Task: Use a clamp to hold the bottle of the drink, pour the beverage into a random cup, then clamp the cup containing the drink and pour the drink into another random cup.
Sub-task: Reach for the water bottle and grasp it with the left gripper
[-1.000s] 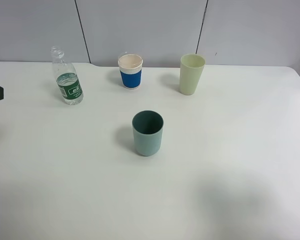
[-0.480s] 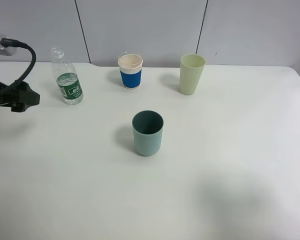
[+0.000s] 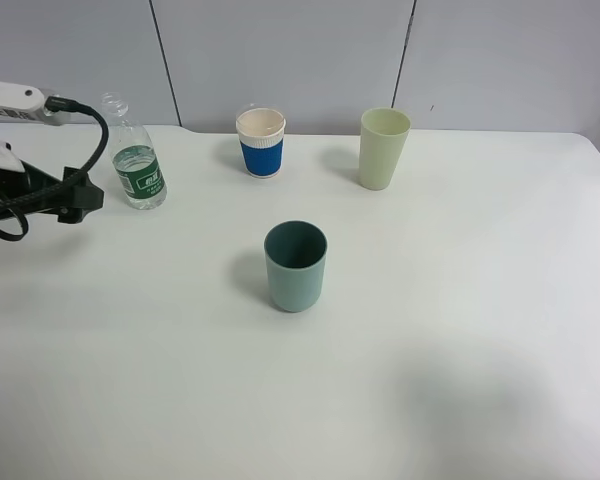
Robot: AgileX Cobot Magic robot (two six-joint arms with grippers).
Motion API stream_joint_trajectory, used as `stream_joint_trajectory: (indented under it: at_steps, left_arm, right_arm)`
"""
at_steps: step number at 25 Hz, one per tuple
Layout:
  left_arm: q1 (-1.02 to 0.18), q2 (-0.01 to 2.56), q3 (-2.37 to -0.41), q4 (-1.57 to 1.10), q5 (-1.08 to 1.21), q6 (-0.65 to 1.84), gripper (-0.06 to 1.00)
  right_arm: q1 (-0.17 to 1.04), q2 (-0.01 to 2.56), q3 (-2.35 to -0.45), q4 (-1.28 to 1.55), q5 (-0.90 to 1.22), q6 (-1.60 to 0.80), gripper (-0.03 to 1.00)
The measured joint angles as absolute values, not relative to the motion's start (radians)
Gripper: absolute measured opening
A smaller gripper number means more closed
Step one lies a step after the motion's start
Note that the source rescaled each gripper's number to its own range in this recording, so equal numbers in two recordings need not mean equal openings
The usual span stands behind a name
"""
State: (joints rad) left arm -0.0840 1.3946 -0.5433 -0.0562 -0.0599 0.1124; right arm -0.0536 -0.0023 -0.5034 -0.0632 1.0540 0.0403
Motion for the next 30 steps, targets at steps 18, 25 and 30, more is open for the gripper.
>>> stream_joint_trajectory:
  at_steps: [18, 25, 30]
  left_arm:
    - [-0.084, 1.716, -0.544, 0.138, -0.577, -0.019, 1.0]
    - [-0.084, 1.827, -0.544, 0.139, -0.731, -0.023, 1.0]
    - [-0.082, 1.902, -0.545, 0.14, -0.884, -0.023, 1.0]
  right_arm:
    - [-0.054, -0.002, -0.503, -0.063, 1.054, 0.04, 1.0]
    - [-0.054, -0.002, -0.503, -0.063, 1.054, 0.04, 1.0]
    - [-0.054, -0.002, -0.503, -0.063, 1.054, 0.04, 1.0]
